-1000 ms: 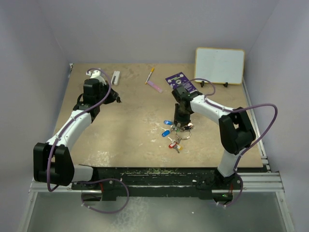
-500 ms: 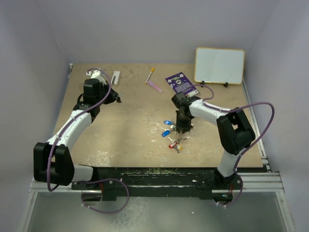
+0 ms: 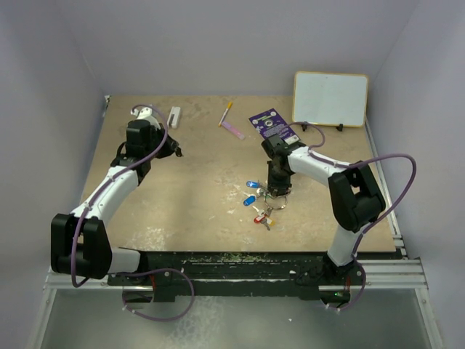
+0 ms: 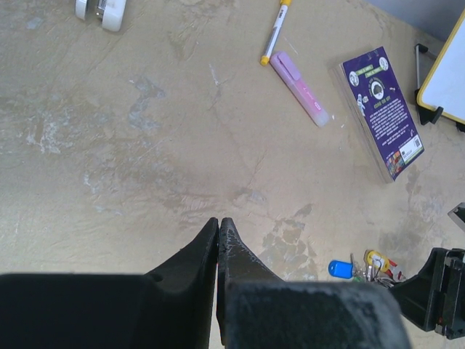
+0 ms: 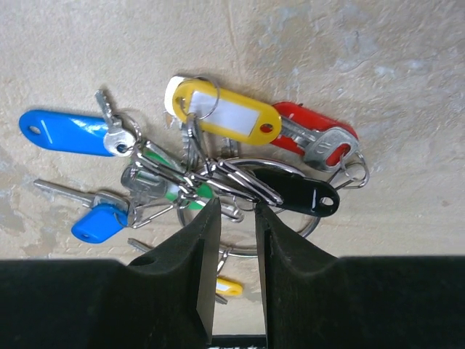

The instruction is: Put the keys on the keyring

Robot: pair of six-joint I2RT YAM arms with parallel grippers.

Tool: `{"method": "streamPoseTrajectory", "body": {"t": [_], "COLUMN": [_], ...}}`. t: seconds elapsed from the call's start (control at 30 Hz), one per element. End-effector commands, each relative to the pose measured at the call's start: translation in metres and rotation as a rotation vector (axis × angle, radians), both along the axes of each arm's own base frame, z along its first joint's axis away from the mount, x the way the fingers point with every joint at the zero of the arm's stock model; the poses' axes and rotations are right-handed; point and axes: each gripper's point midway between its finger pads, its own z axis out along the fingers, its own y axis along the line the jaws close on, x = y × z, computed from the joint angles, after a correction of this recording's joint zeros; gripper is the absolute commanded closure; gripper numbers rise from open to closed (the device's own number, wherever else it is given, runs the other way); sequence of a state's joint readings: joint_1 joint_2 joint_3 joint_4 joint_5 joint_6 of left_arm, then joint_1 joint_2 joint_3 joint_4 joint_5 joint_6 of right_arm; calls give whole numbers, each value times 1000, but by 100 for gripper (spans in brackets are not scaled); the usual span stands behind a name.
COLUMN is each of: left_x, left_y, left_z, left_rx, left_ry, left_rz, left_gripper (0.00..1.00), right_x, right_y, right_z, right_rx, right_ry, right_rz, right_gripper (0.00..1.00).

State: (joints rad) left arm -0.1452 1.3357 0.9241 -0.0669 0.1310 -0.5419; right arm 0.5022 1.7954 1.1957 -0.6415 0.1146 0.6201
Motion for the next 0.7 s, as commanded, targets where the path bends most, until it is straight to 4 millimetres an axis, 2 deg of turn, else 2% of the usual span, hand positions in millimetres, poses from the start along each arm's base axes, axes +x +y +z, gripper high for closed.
{"method": "streamPoseTrajectory", "body": {"t": [0.0, 0.27, 0.67], "left_x": [6, 7, 7], "left_y": [-1, -1, -2], "left_z": [14, 13, 12], "left_rx": [-30, -32, -37], "left_ry": [-56, -56, -53], "left_rz": [5, 5, 4], "left_gripper": [96, 96, 96], "right_x": [1, 3, 19], "right_y": [-9, 2, 4], "right_z": [-6, -4, 34], "right_rx": [-25, 30, 50], "right_ry": [0, -7, -114], "right_rz": [9, 42, 49], "right_gripper": [70, 73, 74]}}
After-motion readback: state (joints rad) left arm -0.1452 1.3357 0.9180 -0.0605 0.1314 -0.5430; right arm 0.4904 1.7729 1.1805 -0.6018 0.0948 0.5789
